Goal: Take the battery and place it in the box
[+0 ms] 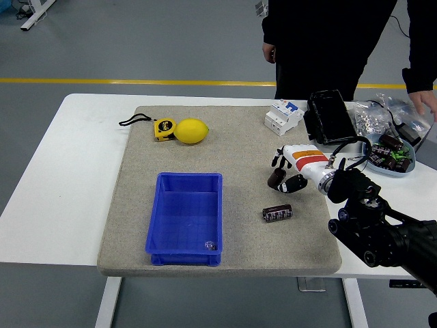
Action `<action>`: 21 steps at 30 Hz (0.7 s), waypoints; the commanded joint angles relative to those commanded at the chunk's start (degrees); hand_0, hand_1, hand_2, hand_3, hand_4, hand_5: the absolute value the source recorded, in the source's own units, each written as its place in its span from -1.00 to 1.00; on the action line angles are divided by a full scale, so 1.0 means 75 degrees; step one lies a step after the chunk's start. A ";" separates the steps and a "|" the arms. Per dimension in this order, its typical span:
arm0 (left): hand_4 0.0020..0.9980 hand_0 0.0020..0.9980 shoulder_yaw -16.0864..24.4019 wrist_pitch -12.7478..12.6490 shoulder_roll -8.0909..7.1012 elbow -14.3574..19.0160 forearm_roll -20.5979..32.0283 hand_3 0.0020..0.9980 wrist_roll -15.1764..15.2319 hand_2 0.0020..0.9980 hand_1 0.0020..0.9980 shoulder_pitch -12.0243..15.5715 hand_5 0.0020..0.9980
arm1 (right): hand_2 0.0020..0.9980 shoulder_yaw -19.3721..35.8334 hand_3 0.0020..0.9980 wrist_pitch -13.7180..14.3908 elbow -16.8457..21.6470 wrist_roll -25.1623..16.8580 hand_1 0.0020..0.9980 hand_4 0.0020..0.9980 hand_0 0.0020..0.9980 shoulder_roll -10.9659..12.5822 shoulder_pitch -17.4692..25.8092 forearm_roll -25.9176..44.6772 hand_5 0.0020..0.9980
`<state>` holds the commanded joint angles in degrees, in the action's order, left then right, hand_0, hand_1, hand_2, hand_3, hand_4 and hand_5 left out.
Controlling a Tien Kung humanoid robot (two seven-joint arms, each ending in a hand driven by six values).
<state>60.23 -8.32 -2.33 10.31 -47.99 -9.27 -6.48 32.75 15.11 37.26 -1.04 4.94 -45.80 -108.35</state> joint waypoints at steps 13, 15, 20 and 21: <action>0.40 0.51 -0.0007 -0.0005 -0.0001 0.0000 -0.0006 0.26 -0.0007 0.46 0.41 0.0034 0.23 | -0.06 -0.0042 0.00 0.0105 -0.0067 0.0007 -0.16 0.89 -0.41 -0.0055 0.0026 -0.0010 -0.62; 0.40 0.51 -0.0009 -0.0002 -0.0003 0.0000 -0.0005 0.26 -0.0009 0.46 0.41 0.0037 0.23 | -0.08 -0.0045 -0.03 0.0124 -0.0078 0.0012 -0.18 0.88 -0.44 -0.0059 0.0030 -0.0010 -0.61; 0.40 0.51 -0.0012 0.0002 -0.0003 0.0000 -0.0012 0.26 -0.0011 0.46 0.41 0.0025 0.23 | -0.09 -0.0036 -0.04 0.0148 -0.0088 0.0018 -0.20 0.86 -0.46 -0.0071 0.0013 -0.0031 -0.61; 0.40 0.51 -0.0017 0.0002 -0.0003 0.0000 -0.0006 0.26 -0.0010 0.46 0.41 0.0021 0.23 | -0.09 -0.0036 -0.04 0.0152 -0.0089 0.0020 -0.20 0.86 -0.46 -0.0072 0.0009 -0.0037 -0.61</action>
<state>60.11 -8.30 -2.35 10.31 -48.03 -9.34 -6.32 32.48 16.25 36.60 -0.89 4.40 -45.73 -108.62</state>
